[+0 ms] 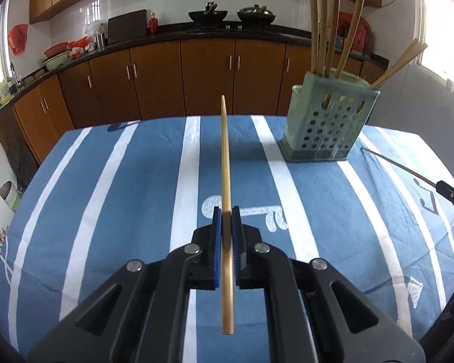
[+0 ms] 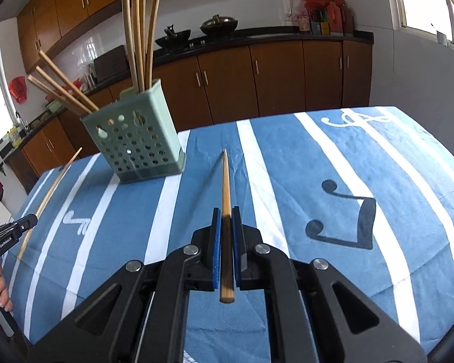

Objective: Organize utensils
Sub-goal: 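Lift both held chopsticks upright and carry them over the green holder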

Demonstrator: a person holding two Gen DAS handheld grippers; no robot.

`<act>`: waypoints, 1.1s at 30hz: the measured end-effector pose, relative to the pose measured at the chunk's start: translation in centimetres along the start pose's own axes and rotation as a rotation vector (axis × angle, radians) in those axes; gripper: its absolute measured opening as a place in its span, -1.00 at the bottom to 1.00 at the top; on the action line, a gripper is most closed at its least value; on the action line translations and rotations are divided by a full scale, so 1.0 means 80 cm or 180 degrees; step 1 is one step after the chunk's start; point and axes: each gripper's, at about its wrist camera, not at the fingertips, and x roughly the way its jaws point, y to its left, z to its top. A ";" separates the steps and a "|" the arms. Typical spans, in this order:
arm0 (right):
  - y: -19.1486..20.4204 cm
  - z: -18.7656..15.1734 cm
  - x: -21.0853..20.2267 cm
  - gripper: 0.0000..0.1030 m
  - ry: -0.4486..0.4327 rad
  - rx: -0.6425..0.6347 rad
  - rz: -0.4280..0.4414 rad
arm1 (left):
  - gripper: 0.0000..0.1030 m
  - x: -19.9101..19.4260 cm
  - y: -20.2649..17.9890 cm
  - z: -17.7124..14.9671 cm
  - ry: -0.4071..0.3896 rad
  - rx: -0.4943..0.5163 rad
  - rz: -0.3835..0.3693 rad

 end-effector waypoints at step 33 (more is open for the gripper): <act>0.012 0.055 -0.050 -0.86 -0.0589 -0.0012 0.0161 | -0.86 -0.068 0.002 0.058 -0.0434 -0.0060 -0.0176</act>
